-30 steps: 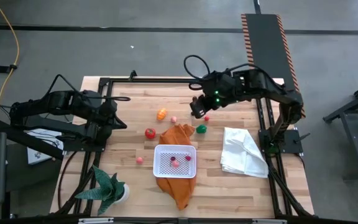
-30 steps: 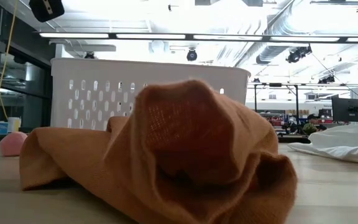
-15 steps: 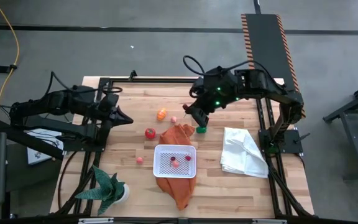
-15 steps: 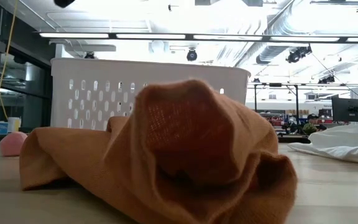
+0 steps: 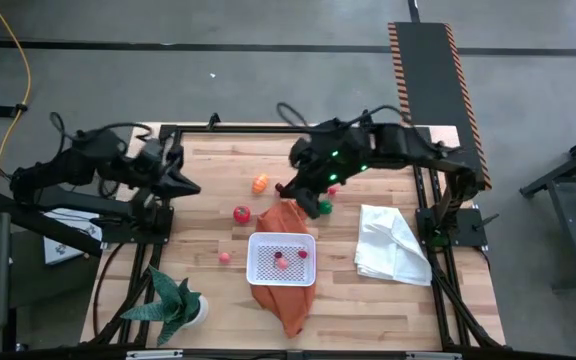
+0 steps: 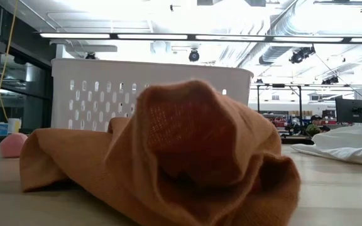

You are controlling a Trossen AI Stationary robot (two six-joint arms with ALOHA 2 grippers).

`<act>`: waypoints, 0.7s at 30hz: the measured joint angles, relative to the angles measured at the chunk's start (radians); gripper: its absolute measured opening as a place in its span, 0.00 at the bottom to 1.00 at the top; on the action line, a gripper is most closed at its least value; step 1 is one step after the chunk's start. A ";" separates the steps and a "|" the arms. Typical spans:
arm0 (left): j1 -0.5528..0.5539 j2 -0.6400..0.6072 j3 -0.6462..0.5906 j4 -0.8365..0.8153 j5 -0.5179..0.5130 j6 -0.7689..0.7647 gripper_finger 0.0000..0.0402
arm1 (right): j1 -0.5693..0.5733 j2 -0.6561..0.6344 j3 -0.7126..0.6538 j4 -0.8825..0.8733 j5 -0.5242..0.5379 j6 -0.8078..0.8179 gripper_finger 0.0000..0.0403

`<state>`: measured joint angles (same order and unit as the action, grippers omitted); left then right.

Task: Pick and placing Produce into tupperware
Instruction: Put the bottom red cherry into the white basket

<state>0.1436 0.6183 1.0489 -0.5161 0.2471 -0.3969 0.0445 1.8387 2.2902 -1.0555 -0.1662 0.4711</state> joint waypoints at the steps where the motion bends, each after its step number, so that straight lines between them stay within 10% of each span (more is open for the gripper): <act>1: 0.000 -0.019 0.000 -0.003 -0.004 0.000 0.00 | 0.006 0.010 0.000 0.004 0.000 0.008 0.02; 21: 0.000 -0.212 0.000 -0.179 -0.029 -0.029 0.00 | 0.140 0.175 0.000 0.031 0.080 0.370 0.02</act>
<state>0.1437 0.4065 1.0489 -0.6950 0.2184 -0.4255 0.1842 2.0141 2.2906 -1.0240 -0.0859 0.8407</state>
